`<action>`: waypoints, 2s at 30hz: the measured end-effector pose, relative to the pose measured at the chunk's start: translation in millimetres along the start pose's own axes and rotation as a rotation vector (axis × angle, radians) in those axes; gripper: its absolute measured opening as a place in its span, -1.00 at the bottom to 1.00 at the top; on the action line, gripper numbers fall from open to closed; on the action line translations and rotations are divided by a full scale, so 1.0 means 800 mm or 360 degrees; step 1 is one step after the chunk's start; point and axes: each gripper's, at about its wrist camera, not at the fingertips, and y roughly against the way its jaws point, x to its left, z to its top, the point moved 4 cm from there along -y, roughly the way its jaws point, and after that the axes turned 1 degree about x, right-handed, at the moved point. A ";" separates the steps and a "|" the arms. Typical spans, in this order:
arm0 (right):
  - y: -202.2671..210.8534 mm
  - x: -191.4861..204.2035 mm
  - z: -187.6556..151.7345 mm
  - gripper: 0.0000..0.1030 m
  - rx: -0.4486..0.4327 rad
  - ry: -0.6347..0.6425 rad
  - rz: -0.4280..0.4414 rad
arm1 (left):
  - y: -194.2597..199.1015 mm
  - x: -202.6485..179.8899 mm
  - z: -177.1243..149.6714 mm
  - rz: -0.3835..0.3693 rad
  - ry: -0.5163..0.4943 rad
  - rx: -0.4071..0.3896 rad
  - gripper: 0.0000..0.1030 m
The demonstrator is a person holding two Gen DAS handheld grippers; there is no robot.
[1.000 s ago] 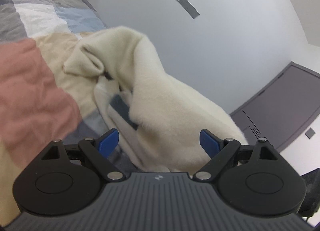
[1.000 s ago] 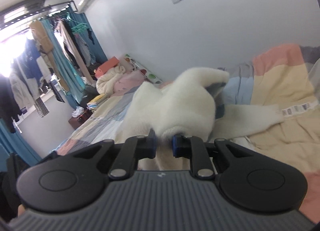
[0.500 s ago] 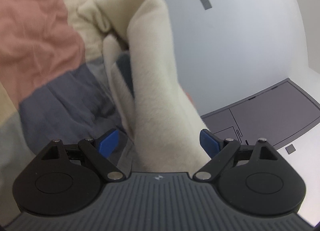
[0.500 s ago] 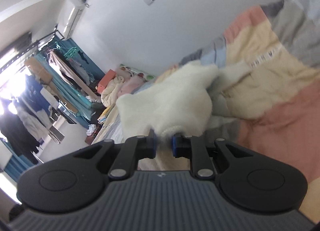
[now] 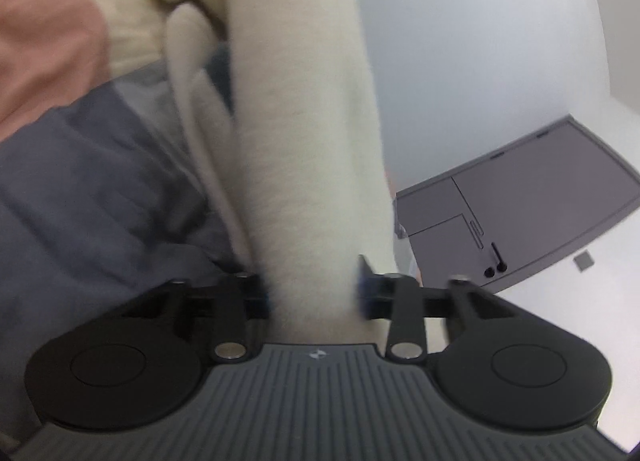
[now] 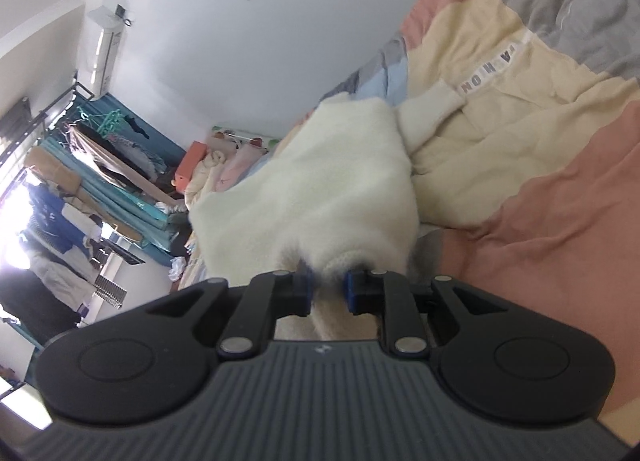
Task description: Fold large clothes
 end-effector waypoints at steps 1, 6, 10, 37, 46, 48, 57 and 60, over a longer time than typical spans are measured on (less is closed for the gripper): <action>-0.004 -0.003 0.000 -0.59 0.0006 -0.0002 -0.0009 | 0.002 -0.006 0.001 0.0007 -0.0037 -0.0009 -0.47; -0.014 -0.014 -0.006 -0.57 0.0016 -0.0167 0.0019 | 0.046 -0.040 0.008 -0.0037 -0.0128 -0.0110 -0.67; -0.014 -0.001 -0.018 -0.56 0.0091 -0.0167 0.0132 | 0.091 -0.057 0.006 -0.0005 -0.0124 -0.0208 -0.72; -0.014 0.087 -0.185 -0.57 0.0753 0.0269 0.0039 | 0.181 -0.008 -0.007 0.0756 -0.0096 -0.0190 -0.61; 0.011 0.090 -0.175 0.57 0.0838 0.0187 -0.0010 | 0.172 0.015 -0.004 0.0767 0.0037 -0.0109 -0.29; 0.021 0.076 -0.164 0.57 0.0794 0.0102 -0.0052 | 0.172 0.009 -0.005 0.0764 0.0023 -0.0098 0.02; 0.042 0.014 -0.105 0.61 0.0414 -0.0352 -0.0007 | 0.178 0.023 -0.013 0.0661 0.0212 -0.0092 0.45; 0.026 -0.004 -0.091 0.60 0.0327 -0.0427 -0.0060 | 0.182 0.032 -0.010 0.0658 0.0286 -0.0117 0.45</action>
